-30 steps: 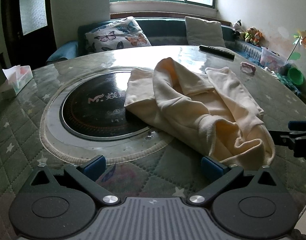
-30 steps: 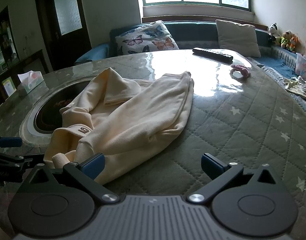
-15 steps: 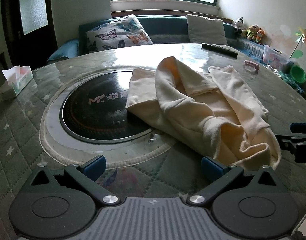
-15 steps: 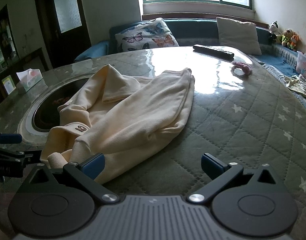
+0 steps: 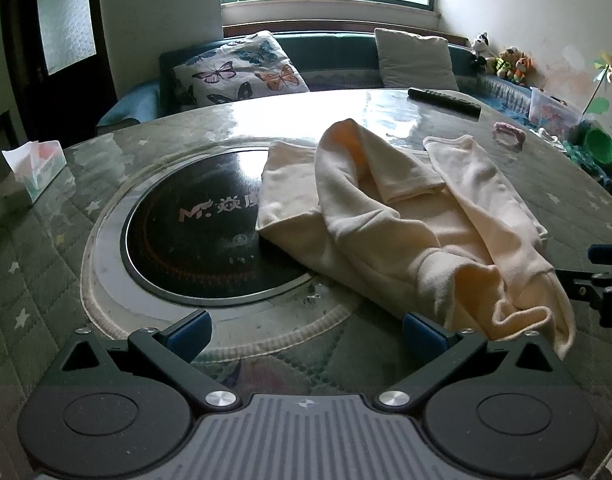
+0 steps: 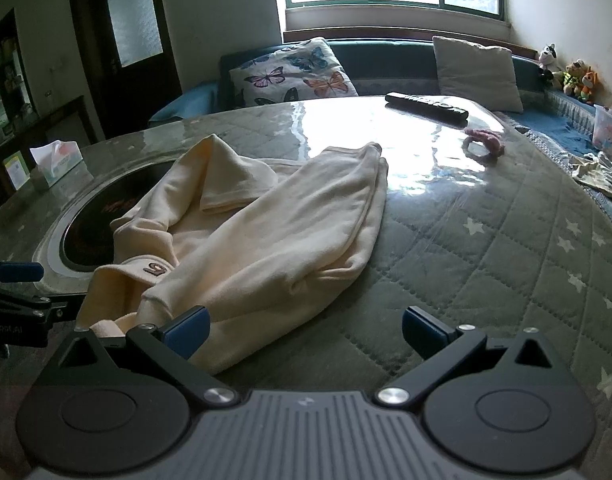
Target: Fold clothes
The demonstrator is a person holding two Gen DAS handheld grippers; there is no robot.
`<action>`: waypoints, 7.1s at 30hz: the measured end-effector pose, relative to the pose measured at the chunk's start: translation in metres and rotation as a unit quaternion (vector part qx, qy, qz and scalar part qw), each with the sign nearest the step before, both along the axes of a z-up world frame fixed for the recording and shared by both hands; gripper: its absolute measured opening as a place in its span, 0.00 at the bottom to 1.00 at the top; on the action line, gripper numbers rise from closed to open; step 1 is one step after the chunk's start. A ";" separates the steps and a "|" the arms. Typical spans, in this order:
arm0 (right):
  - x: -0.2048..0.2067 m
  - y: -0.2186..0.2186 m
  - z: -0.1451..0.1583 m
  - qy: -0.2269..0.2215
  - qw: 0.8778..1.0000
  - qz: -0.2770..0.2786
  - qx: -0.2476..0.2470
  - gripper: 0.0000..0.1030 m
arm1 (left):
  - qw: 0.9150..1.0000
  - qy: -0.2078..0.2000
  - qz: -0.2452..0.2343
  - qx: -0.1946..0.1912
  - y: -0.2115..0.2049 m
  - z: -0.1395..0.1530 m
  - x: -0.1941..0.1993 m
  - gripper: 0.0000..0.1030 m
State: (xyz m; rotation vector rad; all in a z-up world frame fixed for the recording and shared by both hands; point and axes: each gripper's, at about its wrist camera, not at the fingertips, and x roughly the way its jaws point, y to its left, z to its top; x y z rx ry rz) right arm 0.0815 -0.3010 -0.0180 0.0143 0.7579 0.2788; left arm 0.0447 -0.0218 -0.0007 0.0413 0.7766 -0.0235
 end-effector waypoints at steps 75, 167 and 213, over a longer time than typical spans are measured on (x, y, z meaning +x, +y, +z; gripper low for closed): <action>0.128 -0.012 0.031 -0.084 0.993 -0.032 -0.070 0.04 | 0.976 -0.082 0.187 -0.078 0.127 0.038 -0.031 0.06; 0.033 0.057 0.043 0.013 0.952 0.300 -0.065 0.24 | 0.992 -0.032 -0.125 0.005 0.008 0.020 0.015 0.45; 0.001 0.107 -0.002 0.030 0.939 0.338 -0.057 0.26 | 0.956 -0.063 0.288 -0.014 0.179 0.000 -0.054 0.51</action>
